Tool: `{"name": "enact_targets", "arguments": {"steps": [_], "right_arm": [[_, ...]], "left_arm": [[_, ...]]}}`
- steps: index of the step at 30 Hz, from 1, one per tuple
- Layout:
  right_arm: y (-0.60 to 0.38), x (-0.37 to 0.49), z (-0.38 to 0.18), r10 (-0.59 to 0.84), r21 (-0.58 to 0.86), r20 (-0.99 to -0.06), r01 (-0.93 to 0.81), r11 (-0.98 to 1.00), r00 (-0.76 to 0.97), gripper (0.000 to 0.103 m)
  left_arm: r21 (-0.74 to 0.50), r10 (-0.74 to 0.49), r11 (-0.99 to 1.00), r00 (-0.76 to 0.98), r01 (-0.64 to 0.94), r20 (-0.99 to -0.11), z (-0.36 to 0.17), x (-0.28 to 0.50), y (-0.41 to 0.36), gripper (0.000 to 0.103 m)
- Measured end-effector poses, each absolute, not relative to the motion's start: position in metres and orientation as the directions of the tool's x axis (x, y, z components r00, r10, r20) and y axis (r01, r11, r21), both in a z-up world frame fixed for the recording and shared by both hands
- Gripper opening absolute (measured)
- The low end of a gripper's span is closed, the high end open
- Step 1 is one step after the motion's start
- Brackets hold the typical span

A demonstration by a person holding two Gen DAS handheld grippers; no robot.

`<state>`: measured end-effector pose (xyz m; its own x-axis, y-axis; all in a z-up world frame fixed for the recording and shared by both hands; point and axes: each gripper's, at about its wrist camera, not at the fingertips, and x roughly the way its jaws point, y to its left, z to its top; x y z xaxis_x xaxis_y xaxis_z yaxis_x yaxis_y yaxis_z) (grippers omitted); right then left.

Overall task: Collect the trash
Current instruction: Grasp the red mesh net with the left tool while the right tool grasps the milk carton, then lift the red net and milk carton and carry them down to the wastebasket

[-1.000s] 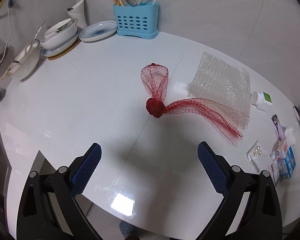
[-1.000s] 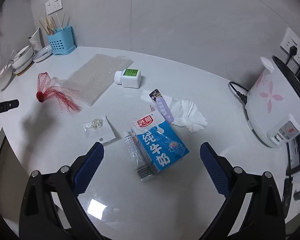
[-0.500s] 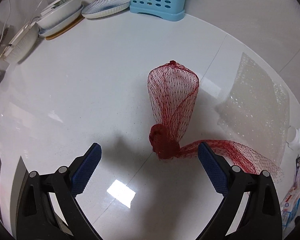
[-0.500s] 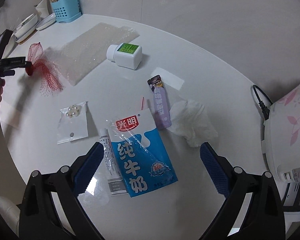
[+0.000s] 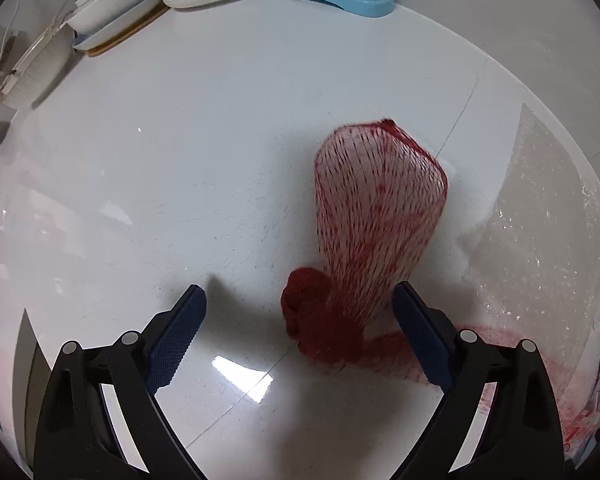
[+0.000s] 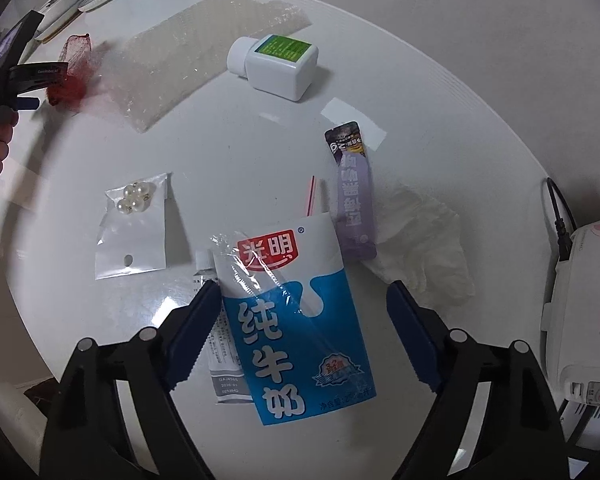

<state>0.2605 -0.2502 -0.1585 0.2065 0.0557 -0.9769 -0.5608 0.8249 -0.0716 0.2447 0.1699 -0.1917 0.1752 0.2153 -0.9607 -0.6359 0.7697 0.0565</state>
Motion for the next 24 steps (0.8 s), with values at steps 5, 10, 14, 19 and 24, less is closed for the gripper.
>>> {"name": "enact_targets", "arguments": {"steps": [5, 10, 14, 19, 24], "right_arm": [[-0.247, 0.265, -0.165, 0.056, -0.058, -0.981, -0.564, 0.824, 0.183, 0.068], [-0.246, 0.271, -0.168, 0.058, -0.049, -0.983, -0.552, 0.833, 0.176, 0.064], [-0.244, 0.273, -0.169, 0.055, -0.055, -0.982, -0.549, 0.834, 0.181, 0.063], [-0.245, 0.274, -0.168, 0.053, -0.054, -0.981, -0.528, 0.847, 0.186, 0.062], [-0.248, 0.270, -0.160, 0.064, -0.052, -0.976, -0.514, 0.856, 0.206, 0.062]], "left_arm": [[0.038, 0.199, 0.771, 0.184, -0.635, -0.962, -0.190, 0.251, 0.172, 0.080], [0.036, 0.184, 0.781, 0.176, -0.624, -0.967, -0.185, 0.255, 0.168, 0.044], [0.057, 0.186, 0.789, 0.150, -0.612, -0.971, -0.184, 0.254, 0.161, 0.013], [0.061, 0.195, 0.801, 0.163, -0.596, -0.967, -0.182, 0.251, 0.157, 0.010], [0.074, 0.222, 0.815, 0.191, -0.575, -0.956, -0.171, 0.245, 0.153, 0.010]]}}
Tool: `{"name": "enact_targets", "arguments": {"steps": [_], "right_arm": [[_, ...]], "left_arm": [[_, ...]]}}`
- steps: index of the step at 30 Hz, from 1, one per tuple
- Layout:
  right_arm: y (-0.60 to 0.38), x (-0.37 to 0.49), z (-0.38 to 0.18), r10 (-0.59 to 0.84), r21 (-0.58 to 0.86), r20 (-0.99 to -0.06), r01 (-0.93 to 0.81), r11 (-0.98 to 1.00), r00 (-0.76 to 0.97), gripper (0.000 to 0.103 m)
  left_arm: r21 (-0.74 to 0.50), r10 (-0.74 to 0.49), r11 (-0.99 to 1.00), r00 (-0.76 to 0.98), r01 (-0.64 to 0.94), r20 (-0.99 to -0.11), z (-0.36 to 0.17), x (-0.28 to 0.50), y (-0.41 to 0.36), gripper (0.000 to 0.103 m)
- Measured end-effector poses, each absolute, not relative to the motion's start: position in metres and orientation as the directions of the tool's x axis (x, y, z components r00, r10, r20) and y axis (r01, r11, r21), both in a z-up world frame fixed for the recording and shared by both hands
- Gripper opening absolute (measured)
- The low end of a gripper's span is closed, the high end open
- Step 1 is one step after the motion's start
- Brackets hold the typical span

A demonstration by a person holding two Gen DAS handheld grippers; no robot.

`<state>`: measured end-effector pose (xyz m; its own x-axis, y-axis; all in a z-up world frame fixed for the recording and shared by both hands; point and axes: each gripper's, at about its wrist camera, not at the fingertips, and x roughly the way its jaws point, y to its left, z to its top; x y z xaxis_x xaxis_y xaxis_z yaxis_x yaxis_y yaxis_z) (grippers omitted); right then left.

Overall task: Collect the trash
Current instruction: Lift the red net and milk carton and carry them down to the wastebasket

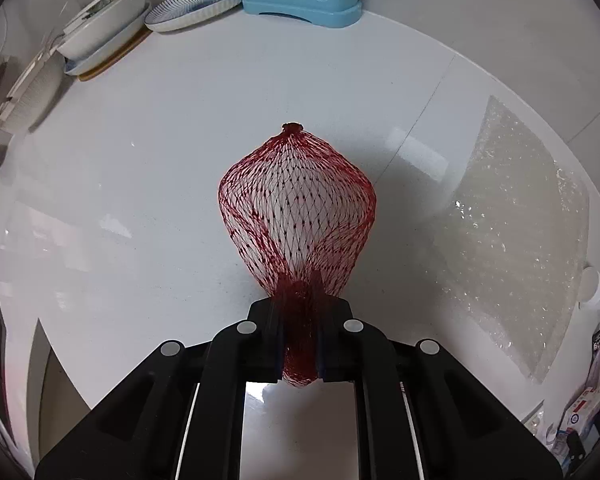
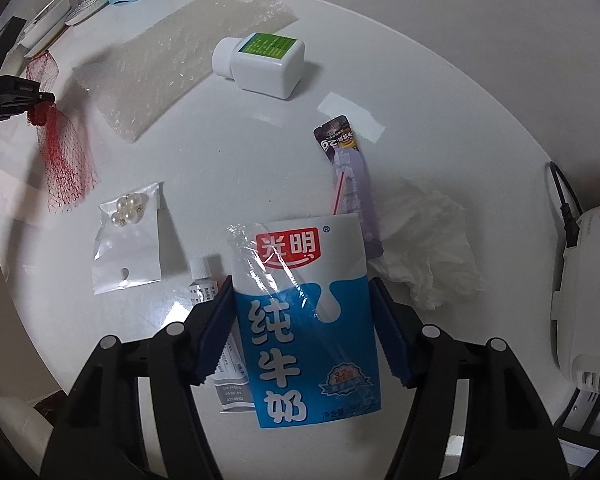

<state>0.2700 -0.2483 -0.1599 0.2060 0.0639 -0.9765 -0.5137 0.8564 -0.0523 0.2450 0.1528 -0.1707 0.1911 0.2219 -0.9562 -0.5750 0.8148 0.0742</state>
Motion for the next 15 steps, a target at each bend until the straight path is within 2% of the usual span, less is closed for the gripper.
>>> {"name": "enact_targets", "arguments": {"steps": [15], "right_arm": [[-0.264, 0.243, -0.107, 0.123, -0.040, -0.919, -0.400, 0.916, 0.374, 0.062]], "left_arm": [[0.036, 0.221, 0.863, 0.313, -0.503, -0.924, -0.110, 0.204, 0.117, 0.010]]}}
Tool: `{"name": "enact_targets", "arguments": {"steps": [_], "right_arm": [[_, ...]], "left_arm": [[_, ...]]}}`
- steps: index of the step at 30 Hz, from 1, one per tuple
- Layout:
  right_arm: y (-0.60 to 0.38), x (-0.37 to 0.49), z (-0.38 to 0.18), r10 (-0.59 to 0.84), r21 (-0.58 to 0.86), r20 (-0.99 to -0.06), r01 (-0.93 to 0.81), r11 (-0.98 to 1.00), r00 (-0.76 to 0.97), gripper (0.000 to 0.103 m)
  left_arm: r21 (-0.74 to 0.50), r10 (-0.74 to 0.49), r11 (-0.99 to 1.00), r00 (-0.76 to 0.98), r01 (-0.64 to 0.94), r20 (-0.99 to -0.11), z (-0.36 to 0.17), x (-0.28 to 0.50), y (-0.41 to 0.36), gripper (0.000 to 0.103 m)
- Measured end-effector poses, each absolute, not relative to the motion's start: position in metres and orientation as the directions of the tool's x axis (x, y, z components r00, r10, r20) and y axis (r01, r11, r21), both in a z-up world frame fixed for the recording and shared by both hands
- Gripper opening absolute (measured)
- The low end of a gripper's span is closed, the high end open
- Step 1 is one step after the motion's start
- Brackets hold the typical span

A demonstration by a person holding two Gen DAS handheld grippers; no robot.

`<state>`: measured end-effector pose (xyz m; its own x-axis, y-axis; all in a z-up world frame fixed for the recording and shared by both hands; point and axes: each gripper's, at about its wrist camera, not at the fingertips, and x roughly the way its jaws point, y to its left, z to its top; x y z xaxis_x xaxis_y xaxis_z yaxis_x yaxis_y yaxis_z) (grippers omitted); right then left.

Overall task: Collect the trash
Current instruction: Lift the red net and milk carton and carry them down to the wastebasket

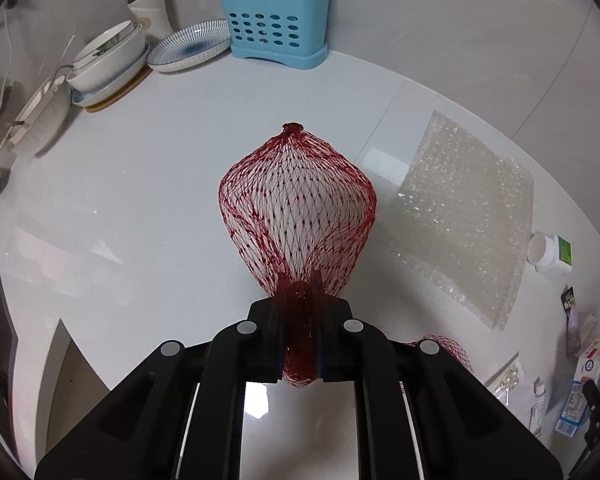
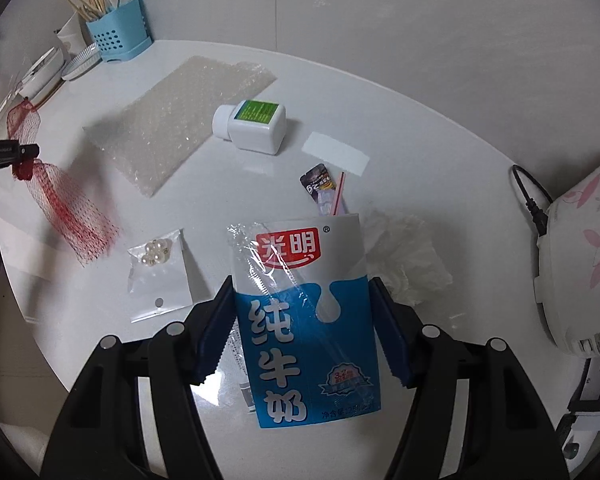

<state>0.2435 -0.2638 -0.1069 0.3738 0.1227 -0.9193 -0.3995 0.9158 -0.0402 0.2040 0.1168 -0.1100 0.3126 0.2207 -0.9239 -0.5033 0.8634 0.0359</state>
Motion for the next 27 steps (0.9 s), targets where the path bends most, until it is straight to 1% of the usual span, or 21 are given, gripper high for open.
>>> {"name": "enact_targets", "arguments": {"steps": [10, 15, 27], "right_arm": [[-0.261, 0.202, -0.064, 0.109, -0.035, -0.859, -0.269, 0.963, 0.500, 0.062], [-0.249, 0.172, -0.049, 0.091, -0.035, -0.841, -0.221, 0.975, 0.533, 0.062], [-0.207, 0.069, -0.023, 0.063, -0.028, -0.795, -0.140, 0.990, 0.603, 0.062]], "left_arm": [[-0.021, 0.163, 0.911, 0.407, -0.411, -0.899, -0.065, 0.151, 0.100, 0.010], [-0.047, 0.130, 0.930, 0.446, -0.364, -0.885, -0.050, 0.121, 0.101, 0.010], [-0.087, 0.061, 0.965, 0.537, -0.246, -0.841, -0.025, 0.036, 0.113, 0.010]]}}
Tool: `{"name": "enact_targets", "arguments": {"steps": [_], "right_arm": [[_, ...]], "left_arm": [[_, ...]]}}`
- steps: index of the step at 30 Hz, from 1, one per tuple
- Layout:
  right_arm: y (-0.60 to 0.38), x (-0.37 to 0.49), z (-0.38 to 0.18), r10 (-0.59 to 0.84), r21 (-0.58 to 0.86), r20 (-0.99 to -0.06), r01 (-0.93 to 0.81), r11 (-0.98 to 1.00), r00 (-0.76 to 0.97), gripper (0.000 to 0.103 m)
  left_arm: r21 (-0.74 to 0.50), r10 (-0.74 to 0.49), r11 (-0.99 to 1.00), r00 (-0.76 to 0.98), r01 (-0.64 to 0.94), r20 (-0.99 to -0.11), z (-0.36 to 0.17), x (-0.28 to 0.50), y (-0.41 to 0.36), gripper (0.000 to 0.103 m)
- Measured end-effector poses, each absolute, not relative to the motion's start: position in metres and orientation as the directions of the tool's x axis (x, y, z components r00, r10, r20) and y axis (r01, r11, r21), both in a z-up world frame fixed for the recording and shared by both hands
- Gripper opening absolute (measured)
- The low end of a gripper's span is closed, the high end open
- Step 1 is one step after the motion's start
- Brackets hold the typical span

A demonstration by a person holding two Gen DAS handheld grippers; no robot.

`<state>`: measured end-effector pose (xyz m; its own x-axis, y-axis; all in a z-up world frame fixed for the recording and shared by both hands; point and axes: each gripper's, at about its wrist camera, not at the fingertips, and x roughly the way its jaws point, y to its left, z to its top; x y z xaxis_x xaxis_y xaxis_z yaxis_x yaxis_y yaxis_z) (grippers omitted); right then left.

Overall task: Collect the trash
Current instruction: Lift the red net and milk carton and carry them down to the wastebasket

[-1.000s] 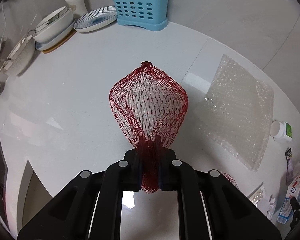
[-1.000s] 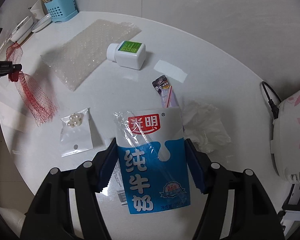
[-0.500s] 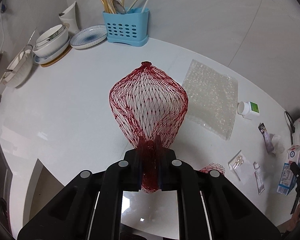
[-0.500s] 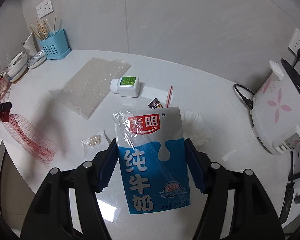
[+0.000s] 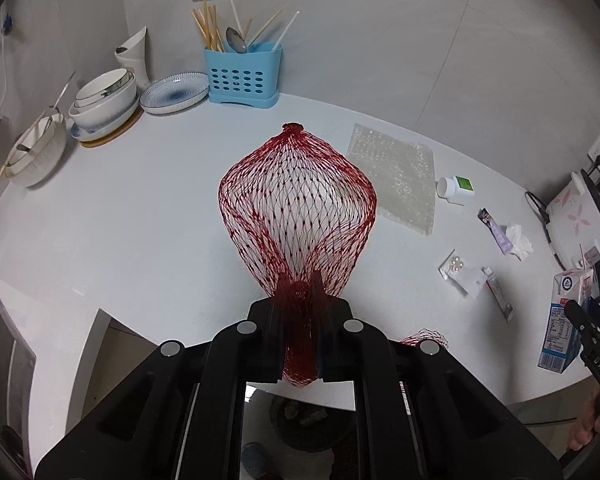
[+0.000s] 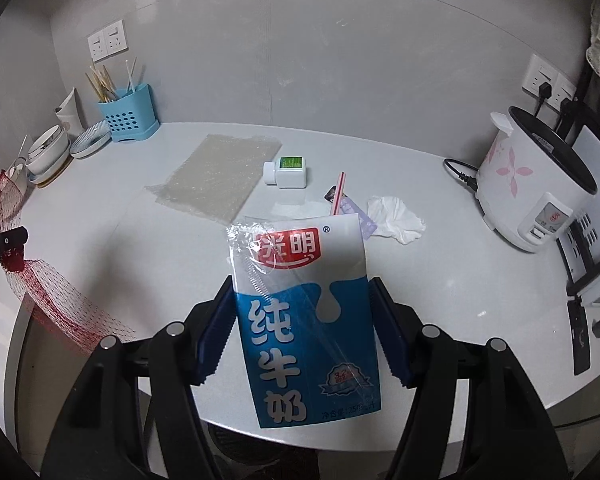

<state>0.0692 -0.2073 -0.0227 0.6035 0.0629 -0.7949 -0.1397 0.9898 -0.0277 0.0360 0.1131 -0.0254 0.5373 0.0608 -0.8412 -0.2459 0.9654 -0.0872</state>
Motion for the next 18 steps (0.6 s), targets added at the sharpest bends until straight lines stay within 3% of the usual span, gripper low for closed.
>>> {"name": "enact_targets", "arguments": {"steps": [18], "right_arm": [[-0.141, -0.098, -0.052, 0.038, -0.011, -0.835, -0.086, 0.996, 0.549, 0.062]], "left_arm": [[-0.105, -0.057, 0.992, 0.514, -0.065, -0.856, -0.058, -0.100, 0.113, 0.010]]}}
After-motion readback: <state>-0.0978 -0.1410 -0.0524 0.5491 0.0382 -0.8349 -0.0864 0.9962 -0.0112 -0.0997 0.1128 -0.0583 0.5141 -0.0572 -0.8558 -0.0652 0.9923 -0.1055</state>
